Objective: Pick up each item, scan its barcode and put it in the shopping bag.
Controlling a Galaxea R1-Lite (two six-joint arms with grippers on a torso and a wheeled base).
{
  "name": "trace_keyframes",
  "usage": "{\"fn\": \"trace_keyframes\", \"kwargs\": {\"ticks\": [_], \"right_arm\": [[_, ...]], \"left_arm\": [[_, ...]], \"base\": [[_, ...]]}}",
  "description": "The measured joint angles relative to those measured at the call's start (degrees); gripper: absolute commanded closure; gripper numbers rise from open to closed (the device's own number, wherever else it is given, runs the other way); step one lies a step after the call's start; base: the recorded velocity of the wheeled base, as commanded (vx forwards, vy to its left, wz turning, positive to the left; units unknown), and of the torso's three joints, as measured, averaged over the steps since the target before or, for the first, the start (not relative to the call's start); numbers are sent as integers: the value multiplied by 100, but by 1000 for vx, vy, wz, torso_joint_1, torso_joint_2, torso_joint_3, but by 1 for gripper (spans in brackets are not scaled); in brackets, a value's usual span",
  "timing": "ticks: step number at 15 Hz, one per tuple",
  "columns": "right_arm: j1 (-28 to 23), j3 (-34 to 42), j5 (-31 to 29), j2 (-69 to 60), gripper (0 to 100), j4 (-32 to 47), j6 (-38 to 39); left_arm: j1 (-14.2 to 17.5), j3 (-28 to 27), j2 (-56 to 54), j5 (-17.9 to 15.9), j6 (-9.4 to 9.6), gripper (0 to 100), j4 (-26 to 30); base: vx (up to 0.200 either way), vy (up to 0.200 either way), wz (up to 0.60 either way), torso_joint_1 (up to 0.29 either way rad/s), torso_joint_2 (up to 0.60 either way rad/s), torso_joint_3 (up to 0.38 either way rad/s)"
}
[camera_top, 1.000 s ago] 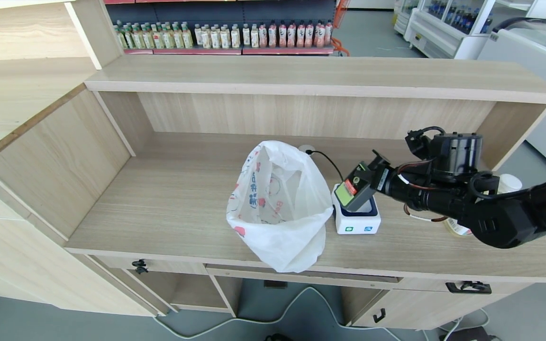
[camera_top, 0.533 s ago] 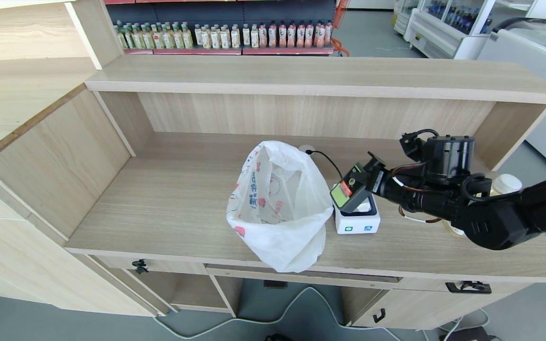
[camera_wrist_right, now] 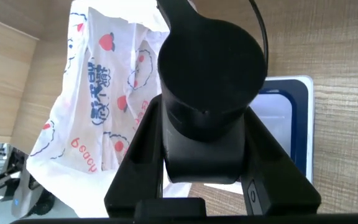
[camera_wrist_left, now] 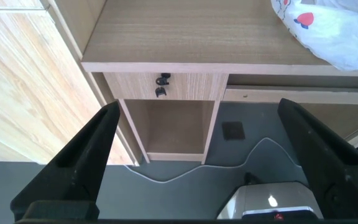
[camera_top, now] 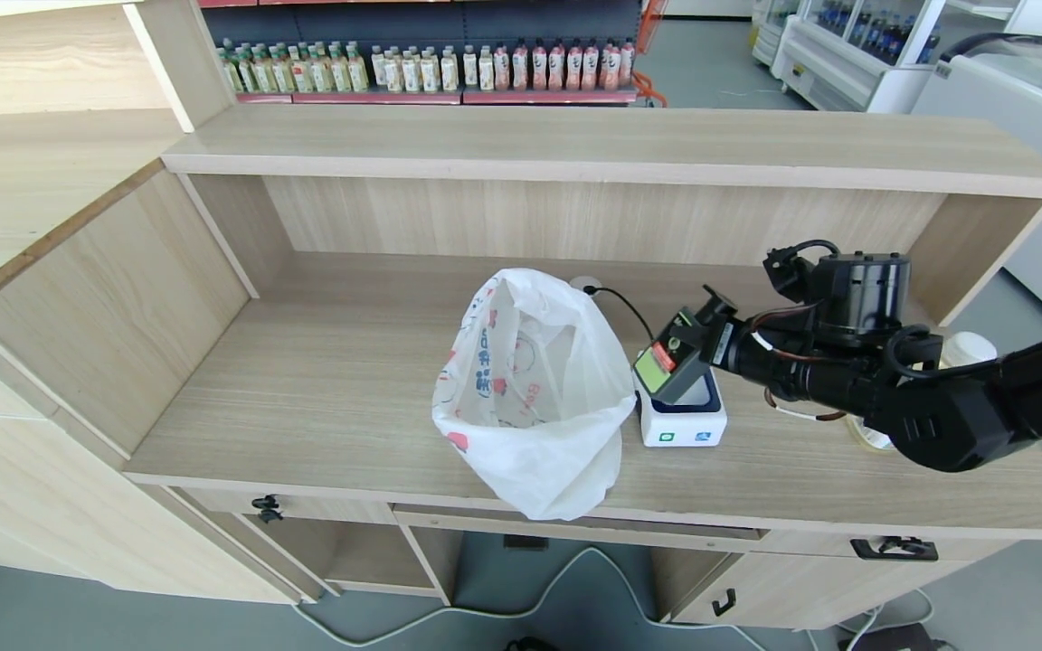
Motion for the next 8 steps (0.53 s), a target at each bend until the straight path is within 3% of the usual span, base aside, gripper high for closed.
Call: {"fn": "trace_keyframes", "kwargs": {"ticks": [3,5,8], "right_arm": [[61,151,5,-512,100,13,-505],[46,422,7,-1006,100,13,-1538],[-152,775,10,-1524,100,-20,-2471]], "left_arm": [[0,0,-2,0,5,0,-2],[0,0,0,1,13,0,-2],[4,0,0,1,13,0,-2]], "base": [[0,0,0,0,0,0],[0,0,0,0,0,0],[0,200,0,-2,-2,1]]}}
